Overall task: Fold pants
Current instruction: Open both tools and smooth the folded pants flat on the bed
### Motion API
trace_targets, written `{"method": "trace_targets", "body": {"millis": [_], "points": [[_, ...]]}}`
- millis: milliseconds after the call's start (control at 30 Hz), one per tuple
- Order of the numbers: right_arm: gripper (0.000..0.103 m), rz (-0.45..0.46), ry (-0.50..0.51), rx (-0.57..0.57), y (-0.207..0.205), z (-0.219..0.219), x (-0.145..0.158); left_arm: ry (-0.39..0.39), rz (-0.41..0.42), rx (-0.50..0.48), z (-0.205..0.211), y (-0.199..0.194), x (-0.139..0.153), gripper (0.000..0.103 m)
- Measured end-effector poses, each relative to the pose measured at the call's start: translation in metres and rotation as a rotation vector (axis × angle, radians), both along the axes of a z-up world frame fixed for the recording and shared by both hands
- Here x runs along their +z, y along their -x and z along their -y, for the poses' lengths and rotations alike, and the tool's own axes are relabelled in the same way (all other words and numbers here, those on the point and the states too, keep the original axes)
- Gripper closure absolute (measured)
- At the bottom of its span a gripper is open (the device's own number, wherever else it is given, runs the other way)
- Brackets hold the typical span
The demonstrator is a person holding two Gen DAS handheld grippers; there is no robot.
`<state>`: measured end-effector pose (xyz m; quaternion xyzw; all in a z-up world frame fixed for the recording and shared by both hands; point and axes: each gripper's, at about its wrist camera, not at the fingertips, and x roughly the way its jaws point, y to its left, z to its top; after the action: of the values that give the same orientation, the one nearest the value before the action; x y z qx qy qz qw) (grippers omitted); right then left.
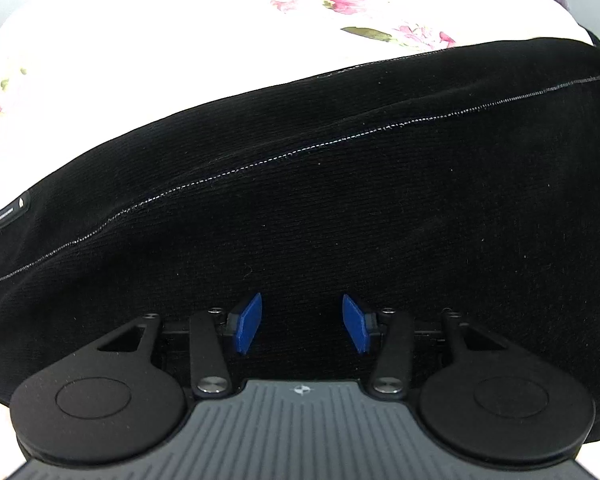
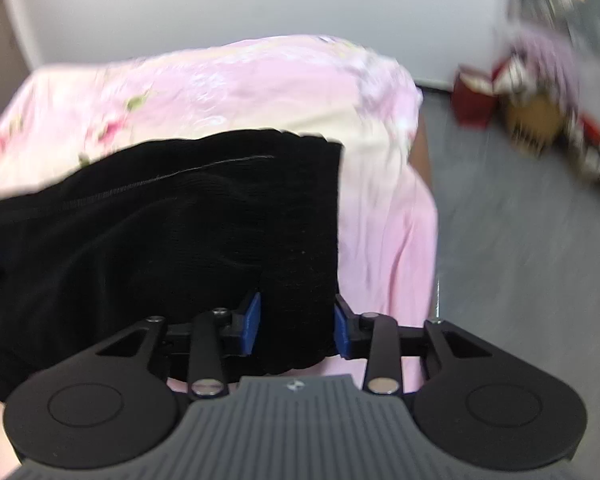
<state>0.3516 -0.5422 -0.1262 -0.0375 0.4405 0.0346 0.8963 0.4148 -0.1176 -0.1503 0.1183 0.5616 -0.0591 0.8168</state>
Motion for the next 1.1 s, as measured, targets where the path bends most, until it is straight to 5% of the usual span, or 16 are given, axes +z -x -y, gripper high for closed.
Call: {"method": "trace_targets", "body": {"millis": [200, 467, 533, 600, 733, 900, 1100], "points": [[0.093, 0.008, 0.256, 0.028, -0.036, -0.008, 0.0, -0.005, -0.004, -0.002, 0.006, -0.008, -0.011, 0.047], [0.091, -0.111, 0.278, -0.035, -0.07, 0.0, -0.054, 0.03, 0.0, 0.004, -0.008, -0.007, -0.014, 0.046], [0.089, -0.116, 0.206, -0.089, -0.073, 0.013, -0.047, 0.039, 0.008, -0.004, -0.011, -0.005, -0.013, 0.046], [0.07, -0.113, 0.212, -0.119, -0.071, 0.021, -0.036, 0.061, 0.022, -0.006, -0.021, -0.001, -0.009, 0.045], [0.072, -0.103, 0.343, -0.142, -0.052, 0.024, -0.02, 0.055, 0.066, 0.045, -0.048, 0.005, 0.003, 0.045], [0.069, -0.086, 0.174, -0.125, -0.019, 0.007, 0.004, 0.112, 0.119, 0.169, -0.12, 0.018, 0.03, 0.039], [0.062, -0.1, 0.056, 0.096, -0.01, -0.078, 0.017, 0.086, 0.148, 0.319, -0.222, 0.04, 0.053, 0.037]]}}
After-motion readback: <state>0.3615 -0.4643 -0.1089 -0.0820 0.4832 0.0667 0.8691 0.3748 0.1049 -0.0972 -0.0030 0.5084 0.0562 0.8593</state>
